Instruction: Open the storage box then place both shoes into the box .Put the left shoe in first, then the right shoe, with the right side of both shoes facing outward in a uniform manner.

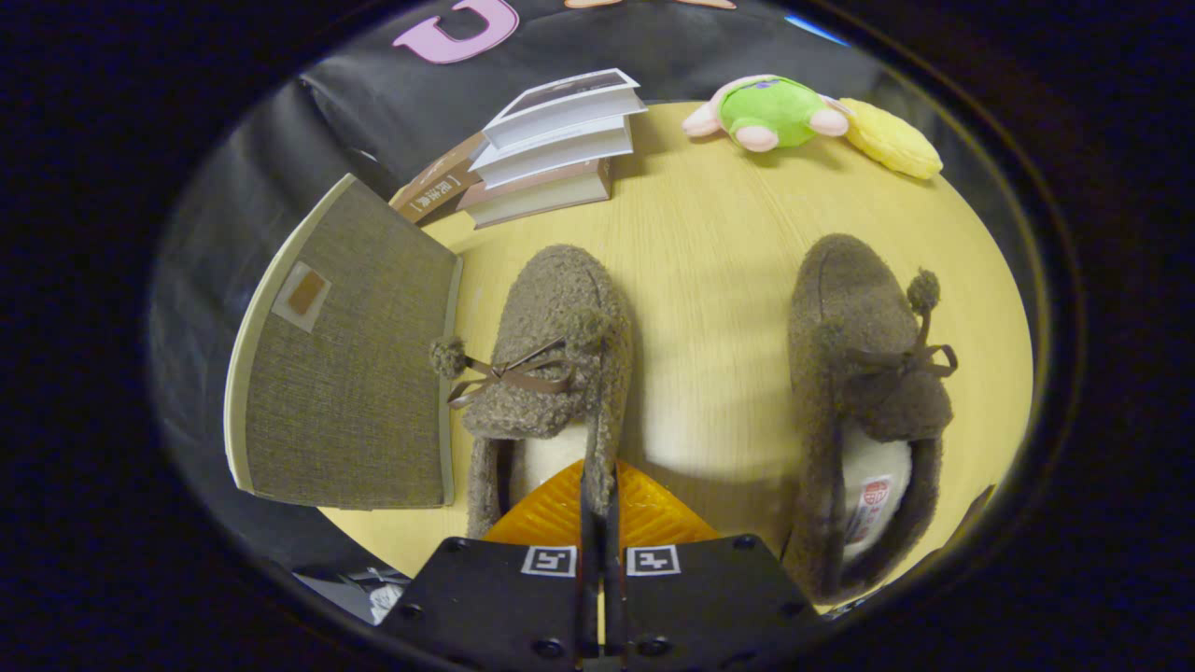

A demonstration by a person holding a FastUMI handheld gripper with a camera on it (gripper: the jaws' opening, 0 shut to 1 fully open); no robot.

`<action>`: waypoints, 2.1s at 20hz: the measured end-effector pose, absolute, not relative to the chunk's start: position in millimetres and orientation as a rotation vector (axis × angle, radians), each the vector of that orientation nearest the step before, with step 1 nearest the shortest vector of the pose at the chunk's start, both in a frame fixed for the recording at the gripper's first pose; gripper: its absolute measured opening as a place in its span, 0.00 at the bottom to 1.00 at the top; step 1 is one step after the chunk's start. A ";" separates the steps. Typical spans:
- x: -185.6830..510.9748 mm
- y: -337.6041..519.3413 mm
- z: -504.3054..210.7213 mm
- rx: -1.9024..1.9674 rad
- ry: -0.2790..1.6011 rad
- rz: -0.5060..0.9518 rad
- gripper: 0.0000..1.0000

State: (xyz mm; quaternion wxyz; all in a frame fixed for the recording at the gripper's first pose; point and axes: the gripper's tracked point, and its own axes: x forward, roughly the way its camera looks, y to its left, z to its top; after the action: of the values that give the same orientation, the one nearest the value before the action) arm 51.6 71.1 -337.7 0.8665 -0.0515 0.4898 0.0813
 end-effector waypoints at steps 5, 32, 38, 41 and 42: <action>46.4 74.0 -330.2 -0.031 0.993 0.175 0.06; 7.2 199.0 -136.2 0.454 0.859 0.460 0.05; 12.9 267.1 -171.6 0.409 0.948 0.478 0.05; 20.5 294.9 -201.8 0.347 1.007 0.443 0.05; 21.8 303.6 -211.0 0.338 1.033 0.430 0.05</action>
State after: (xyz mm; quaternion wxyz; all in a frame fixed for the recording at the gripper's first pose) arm 21.8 303.6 -211.0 0.8340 0.1596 0.4875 0.2031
